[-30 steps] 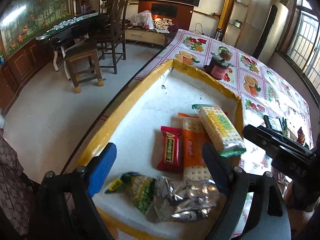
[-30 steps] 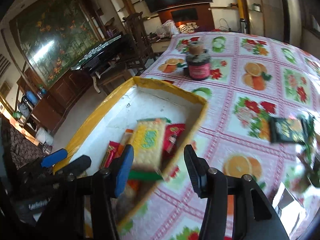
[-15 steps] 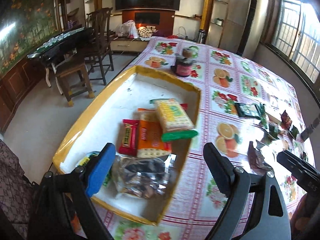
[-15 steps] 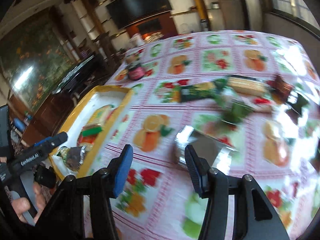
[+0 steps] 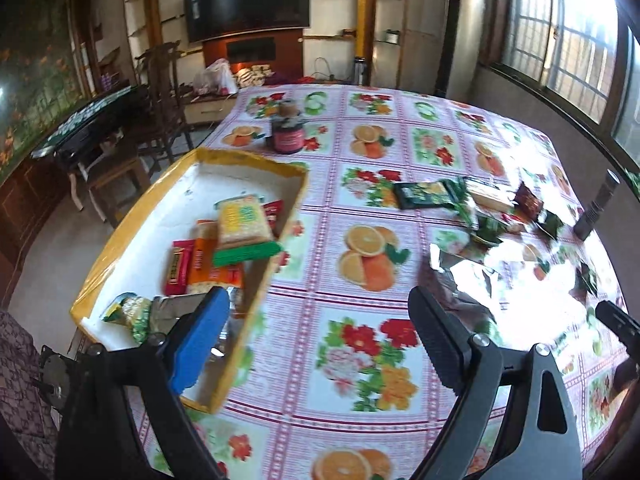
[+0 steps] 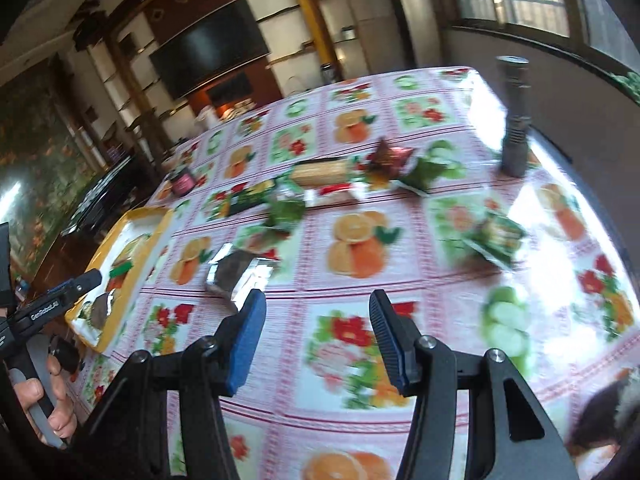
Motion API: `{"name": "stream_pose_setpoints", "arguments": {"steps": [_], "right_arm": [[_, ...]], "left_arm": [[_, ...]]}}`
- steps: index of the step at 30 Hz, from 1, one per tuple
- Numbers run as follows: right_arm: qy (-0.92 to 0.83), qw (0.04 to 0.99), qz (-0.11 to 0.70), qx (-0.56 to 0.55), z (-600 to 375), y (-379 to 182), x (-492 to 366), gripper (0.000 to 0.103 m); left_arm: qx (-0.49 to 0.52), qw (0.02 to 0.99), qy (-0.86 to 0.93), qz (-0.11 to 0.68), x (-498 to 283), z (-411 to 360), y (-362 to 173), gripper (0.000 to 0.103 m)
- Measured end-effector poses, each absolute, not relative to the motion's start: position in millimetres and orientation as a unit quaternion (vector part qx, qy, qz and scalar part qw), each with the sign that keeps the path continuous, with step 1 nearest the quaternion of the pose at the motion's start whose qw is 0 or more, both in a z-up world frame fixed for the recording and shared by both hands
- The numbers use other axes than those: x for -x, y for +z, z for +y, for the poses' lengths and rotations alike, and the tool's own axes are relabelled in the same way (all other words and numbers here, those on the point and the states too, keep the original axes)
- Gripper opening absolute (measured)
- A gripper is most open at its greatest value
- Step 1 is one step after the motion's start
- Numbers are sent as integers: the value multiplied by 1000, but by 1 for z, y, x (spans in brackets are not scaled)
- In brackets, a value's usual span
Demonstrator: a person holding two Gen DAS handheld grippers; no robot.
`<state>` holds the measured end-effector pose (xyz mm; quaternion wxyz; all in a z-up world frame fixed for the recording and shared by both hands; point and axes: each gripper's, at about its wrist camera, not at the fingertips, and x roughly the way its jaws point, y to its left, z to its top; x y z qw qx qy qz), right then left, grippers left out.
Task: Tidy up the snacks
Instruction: 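Withdraw both tools from the tray back over the remaining snacks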
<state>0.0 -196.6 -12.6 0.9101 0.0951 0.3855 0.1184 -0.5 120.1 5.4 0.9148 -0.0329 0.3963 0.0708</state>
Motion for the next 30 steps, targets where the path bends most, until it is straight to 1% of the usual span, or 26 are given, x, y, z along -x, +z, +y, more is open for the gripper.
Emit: {"name": "stream_pose_setpoints", "arguments": {"steps": [12, 30], "right_arm": [[68, 916, 379, -113, -257, -20, 22, 54], [50, 920, 372, -117, -276, -21, 33, 54]], "left_arm": [[1, 915, 42, 402, 4, 74, 3, 91], [16, 900, -26, 435, 0, 38, -14, 91]]}}
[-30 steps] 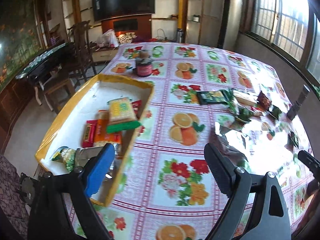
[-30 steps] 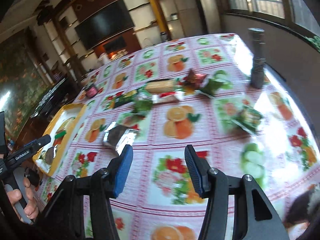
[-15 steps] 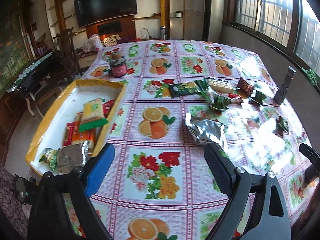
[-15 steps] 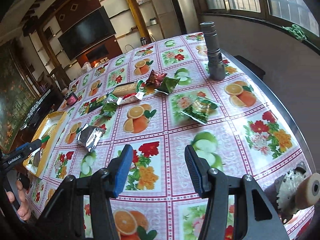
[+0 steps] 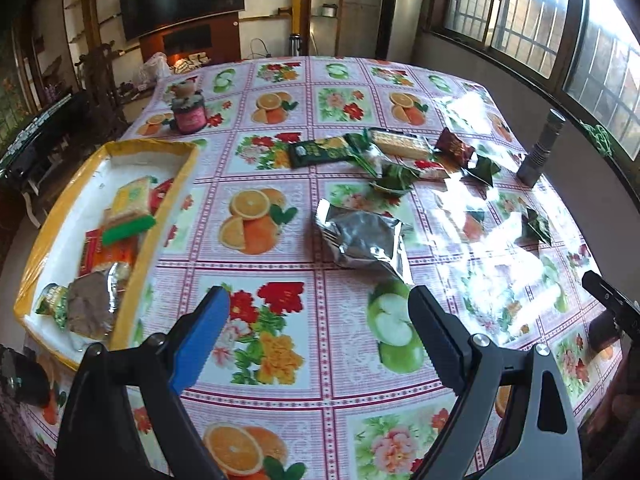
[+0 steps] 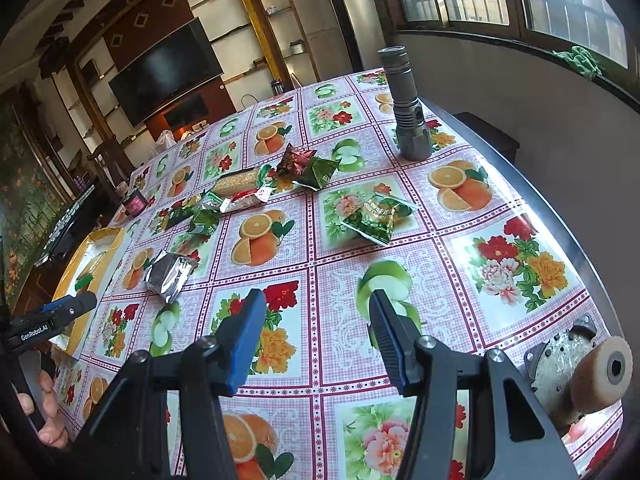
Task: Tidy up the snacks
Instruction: 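Withdraw both tools from the tray back over the remaining snacks, then grasp the silver foil bag with the left tool while the right tool grasps the green pea snack bag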
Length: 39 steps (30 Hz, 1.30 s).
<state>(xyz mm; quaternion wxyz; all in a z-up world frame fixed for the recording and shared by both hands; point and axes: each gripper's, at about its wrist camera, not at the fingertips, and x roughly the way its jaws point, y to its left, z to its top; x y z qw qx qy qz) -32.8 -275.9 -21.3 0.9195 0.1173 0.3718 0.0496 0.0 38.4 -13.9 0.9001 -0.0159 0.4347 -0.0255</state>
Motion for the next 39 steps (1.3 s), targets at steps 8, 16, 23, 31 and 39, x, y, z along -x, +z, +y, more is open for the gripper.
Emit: {"name": "stream_pose_setpoints", "arguments": {"steps": [8, 16, 23, 31, 39], "right_arm": [[43, 919, 375, -116, -277, -21, 29, 54], [33, 916, 382, -120, -278, -27, 18, 54], [5, 913, 391, -121, -283, -33, -5, 56], [-39, 901, 412, -129, -291, -49, -44, 56], [-81, 887, 435, -131, -296, -67, -94, 56]], "left_arm": [[29, 893, -43, 447, -6, 33, -22, 91], [32, 886, -62, 458, -27, 24, -32, 91], [31, 880, -59, 471, -58, 13, -45, 91], [22, 872, -73, 483, -80, 6, -57, 91], [2, 863, -84, 498, -100, -3, -72, 91]]}}
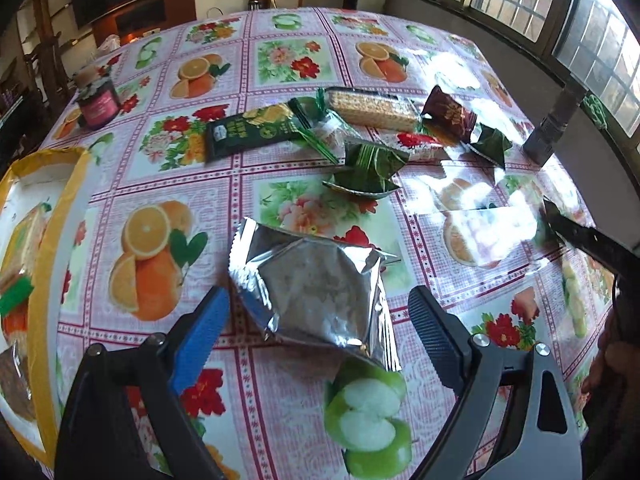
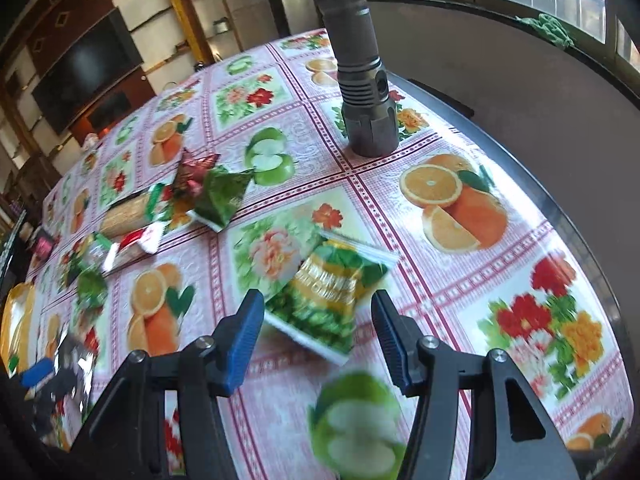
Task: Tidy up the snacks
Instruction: 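Grasp the silver foil bag with the left tool while the right tool grasps the green pea snack bag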
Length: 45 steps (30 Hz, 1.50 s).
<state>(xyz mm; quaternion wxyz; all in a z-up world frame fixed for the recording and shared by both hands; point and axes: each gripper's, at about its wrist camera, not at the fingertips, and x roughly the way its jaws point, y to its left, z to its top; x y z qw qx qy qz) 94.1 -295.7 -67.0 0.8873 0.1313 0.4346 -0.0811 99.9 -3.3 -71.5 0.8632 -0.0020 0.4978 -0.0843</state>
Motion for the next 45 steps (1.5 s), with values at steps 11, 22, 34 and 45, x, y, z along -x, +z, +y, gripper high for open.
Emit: {"name": "stream_pose_setpoints", "arguments": {"steps": [11, 22, 34, 45], "right_arm": [[-98, 896, 426, -76, -290, -72, -110, 45], [-59, 899, 424, -93, -293, -69, -92, 23], [38, 902, 419, -99, -253, -53, -43, 23], [119, 901, 412, -68, -189, -39, -16, 23]], "left_arm": [[-28, 859, -84, 504, -114, -10, -86, 78], [1, 862, -103, 496, -105, -2, -75, 64], [39, 873, -102, 475, -68, 31, -50, 64], [24, 890, -53, 452, -28, 57, -30, 64]]}}
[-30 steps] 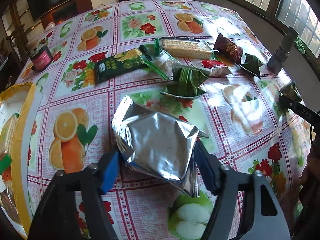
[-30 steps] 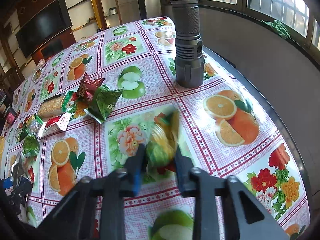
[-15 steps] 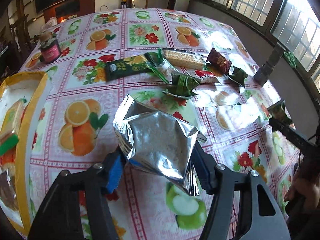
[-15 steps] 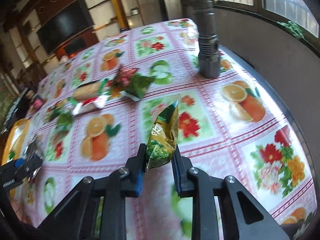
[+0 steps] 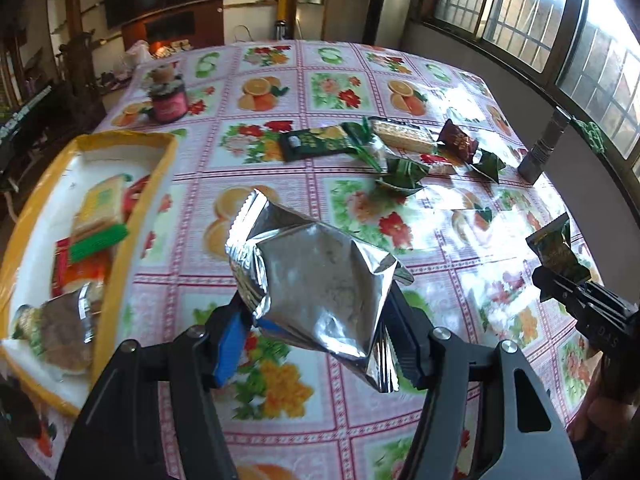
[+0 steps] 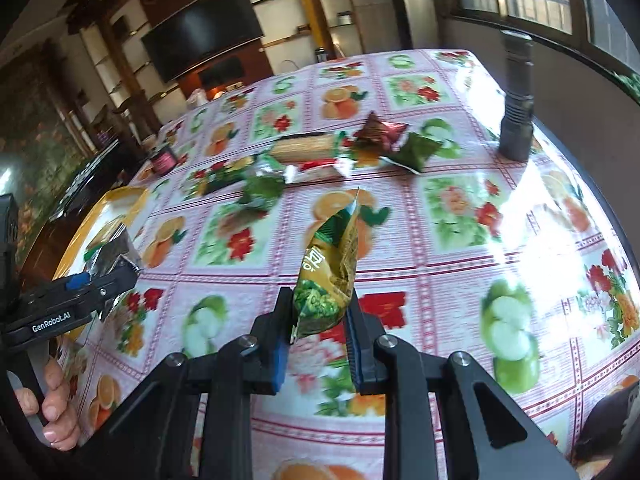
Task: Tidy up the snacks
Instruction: 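Grasp the silver foil bag with the left tool while the right tool grasps the green pea snack bag, then carry the foil bag and green pea bag with both tools over the white tray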
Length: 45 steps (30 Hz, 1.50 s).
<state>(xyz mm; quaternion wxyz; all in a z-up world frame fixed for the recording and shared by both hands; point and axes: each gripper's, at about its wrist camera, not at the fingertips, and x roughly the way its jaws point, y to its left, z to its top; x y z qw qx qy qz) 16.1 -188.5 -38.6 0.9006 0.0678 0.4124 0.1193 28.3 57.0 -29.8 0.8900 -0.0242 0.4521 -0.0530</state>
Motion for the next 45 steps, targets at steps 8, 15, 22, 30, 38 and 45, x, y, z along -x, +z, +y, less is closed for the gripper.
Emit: {"name": "stream_pose_setpoints", "arguments": {"steps": [8, 15, 22, 30, 38, 45], "right_arm": [[146, 900, 407, -49, -161, -31, -2, 23], [166, 899, 403, -35, -139, -27, 7, 23], [182, 897, 403, -24, -120, -24, 10, 23], [203, 893, 401, -11, -93, -21, 9, 23], [236, 887, 396, 1, -58, -16, 8, 23], [260, 881, 394, 6, -31, -12, 3, 23]], "left_arm": [[22, 900, -31, 435, -7, 70, -19, 64], [23, 908, -12, 418, 8, 87, -7, 64], [32, 911, 1, 412, 13, 102, -3, 64], [54, 913, 32, 402, 17, 139, 2, 64], [69, 913, 49, 399, 23, 166, 0, 64], [77, 913, 60, 396, 24, 184, 1, 64]]}}
